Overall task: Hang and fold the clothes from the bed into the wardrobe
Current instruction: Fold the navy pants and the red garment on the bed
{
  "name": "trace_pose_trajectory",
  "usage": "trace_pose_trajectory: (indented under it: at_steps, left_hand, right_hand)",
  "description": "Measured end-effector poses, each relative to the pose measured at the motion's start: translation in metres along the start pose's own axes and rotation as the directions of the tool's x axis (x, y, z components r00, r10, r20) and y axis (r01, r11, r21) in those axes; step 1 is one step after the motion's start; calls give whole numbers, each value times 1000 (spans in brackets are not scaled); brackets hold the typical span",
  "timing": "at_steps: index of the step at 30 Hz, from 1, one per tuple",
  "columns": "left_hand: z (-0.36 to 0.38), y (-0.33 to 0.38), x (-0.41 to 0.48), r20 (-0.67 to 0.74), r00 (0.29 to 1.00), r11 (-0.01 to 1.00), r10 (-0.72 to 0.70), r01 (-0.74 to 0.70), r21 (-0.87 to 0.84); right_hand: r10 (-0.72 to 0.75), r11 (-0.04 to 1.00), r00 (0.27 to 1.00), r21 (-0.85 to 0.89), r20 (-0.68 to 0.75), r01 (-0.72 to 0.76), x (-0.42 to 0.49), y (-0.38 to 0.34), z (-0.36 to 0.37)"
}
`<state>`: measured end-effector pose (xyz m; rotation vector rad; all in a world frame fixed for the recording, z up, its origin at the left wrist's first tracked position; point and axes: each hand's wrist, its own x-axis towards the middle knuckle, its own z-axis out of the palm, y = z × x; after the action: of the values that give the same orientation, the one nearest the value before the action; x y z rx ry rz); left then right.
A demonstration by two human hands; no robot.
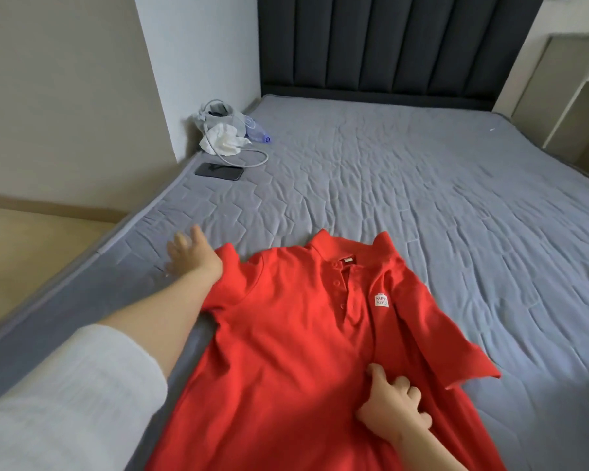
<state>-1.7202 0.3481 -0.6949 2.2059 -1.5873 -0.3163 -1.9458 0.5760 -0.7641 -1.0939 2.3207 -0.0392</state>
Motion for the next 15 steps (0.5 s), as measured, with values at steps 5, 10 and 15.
trace_pose_trajectory:
  at_steps: [5, 10, 15]
  left_hand:
    - [40, 40, -78, -1, 843, 837, 538, -534, 121]
    - [79, 81, -145, 514, 552, 697, 657, -705, -133]
    - [93, 108, -170, 337, 726, 764, 600, -644, 26]
  right_hand:
    - [-23, 1000, 999, 3, 33, 23, -1, 4, -8]
    - [-61, 883, 981, 449, -182, 138, -4, 29, -31]
    - [414, 666, 770, 738, -485, 106, -2, 64, -64]
